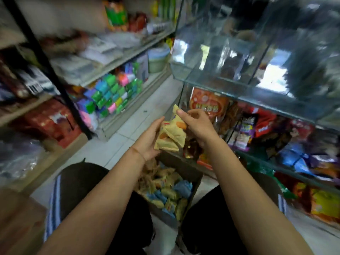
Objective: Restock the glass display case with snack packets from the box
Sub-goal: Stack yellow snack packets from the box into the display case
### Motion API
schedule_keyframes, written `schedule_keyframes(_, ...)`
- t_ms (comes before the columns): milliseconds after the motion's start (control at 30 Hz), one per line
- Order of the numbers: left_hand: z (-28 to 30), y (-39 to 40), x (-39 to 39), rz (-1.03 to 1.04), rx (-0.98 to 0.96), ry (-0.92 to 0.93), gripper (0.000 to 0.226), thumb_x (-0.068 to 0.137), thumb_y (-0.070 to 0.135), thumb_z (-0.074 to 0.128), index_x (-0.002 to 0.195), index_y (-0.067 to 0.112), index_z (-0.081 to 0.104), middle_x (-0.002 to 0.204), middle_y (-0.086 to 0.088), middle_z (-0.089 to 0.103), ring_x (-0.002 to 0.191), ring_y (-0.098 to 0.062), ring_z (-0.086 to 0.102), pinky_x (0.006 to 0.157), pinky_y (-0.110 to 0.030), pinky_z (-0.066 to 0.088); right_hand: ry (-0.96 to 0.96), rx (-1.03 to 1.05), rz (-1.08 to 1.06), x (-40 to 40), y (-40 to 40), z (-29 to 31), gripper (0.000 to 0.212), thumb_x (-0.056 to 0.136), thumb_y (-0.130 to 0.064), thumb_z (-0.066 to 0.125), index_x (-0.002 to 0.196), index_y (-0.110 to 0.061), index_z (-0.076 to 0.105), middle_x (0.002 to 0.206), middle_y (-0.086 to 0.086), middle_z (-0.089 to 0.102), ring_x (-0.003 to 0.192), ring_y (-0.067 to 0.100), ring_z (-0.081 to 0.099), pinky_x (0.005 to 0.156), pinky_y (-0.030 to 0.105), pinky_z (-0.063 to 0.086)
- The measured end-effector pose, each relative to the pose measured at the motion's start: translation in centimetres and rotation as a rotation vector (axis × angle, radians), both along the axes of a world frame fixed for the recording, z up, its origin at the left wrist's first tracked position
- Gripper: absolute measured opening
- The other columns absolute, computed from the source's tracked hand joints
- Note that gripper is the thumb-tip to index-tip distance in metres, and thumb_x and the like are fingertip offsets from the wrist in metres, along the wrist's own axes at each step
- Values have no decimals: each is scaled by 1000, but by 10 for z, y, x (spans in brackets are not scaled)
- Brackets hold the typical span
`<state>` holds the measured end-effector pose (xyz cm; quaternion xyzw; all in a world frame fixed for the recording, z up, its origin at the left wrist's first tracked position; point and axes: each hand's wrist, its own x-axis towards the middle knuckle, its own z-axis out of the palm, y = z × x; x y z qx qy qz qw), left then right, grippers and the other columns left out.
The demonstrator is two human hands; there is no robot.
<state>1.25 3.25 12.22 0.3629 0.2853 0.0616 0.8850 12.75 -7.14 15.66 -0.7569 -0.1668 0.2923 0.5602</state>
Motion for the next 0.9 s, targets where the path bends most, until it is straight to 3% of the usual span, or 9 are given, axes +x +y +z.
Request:
schedule_keyframes(67, 36, -10, -2, -52, 110, -64, 47, 94, 48, 50, 120, 12, 64, 104, -9, 69, 87, -21, 67, 82, -36, 53, -169, 87, -105, -12, -7, 34, 56, 72, -52, 78, 108, -18, 52, 108, 5, 63, 88, 17, 65, 81, 36, 55)
schedule_keyframes(167, 90, -31, -2, -62, 371, -111, 48, 92, 42, 60, 131, 14, 51, 115, -9, 68, 93, -25, 70, 71, -43, 59, -396, 214, -180, -20, -28, 84, 40, 80, -44, 74, 97, -21, 46, 100, 10, 64, 81, 22, 63, 73, 35, 54)
schedule_keyframes(267, 139, -59, 10, 75, 562, -136, 50, 88, 29, 70, 128, 11, 45, 116, -12, 67, 94, -26, 69, 62, -39, 59, -616, 87, -97, -13, -58, 126, 15, 95, -34, 54, 96, -21, 46, 94, 7, 62, 84, 25, 59, 74, 35, 46)
schedule_keyframes(333, 163, -77, 24, 109, 651, -135, 55, 85, 29, 73, 129, 15, 43, 116, -12, 66, 93, -26, 70, 59, -37, 59, -634, 13, 13, -2, -81, 148, 10, 95, -35, 51, 101, -28, 50, 101, 4, 63, 92, 23, 60, 81, 34, 46)
schedule_keyframes(400, 180, -93, 43, 90, 696, -143, 57, 84, 33, 73, 129, 19, 43, 117, -10, 66, 93, -26, 69, 61, -37, 59, -626, -42, 70, 11, -107, 169, 24, 89, -41, 56, 111, -34, 53, 114, 1, 62, 103, 20, 59, 89, 33, 47)
schedule_keyframes(533, 209, -133, 86, 24, 799, -191, 34, 90, 20, 63, 121, 16, 51, 103, -9, 65, 83, -22, 65, 54, -30, 54, -639, -148, -7, 49, -156, 203, 39, 91, -46, 46, 128, -37, 49, 130, 0, 55, 117, 22, 52, 94, 32, 41)
schedule_keyframes(667, 216, -154, 130, -71, 980, -144, 45, 85, 17, 58, 129, 22, 49, 104, -2, 66, 90, -21, 66, 79, -47, 59, -560, -117, -89, 95, -185, 205, 38, 93, -39, 36, 128, -29, 48, 132, 3, 53, 119, 25, 50, 96, 36, 41)
schedule_keyframes(767, 216, -162, 159, -69, 1185, -84, 66, 80, 27, 66, 138, 27, 35, 115, 0, 62, 98, -20, 65, 87, -41, 55, -505, -83, -210, 127, -194, 191, 38, 95, -41, 37, 127, -23, 45, 124, 8, 56, 108, 27, 53, 85, 34, 41)
schedule_keyframes(900, 214, -164, 205, -114, 1480, -51, 57, 82, 30, 66, 136, 24, 46, 121, -4, 57, 106, -22, 59, 95, -37, 49, -521, -216, -256, 172, -181, 172, 57, 93, -39, 45, 146, -25, 26, 135, 16, 53, 119, 34, 53, 93, 36, 42)
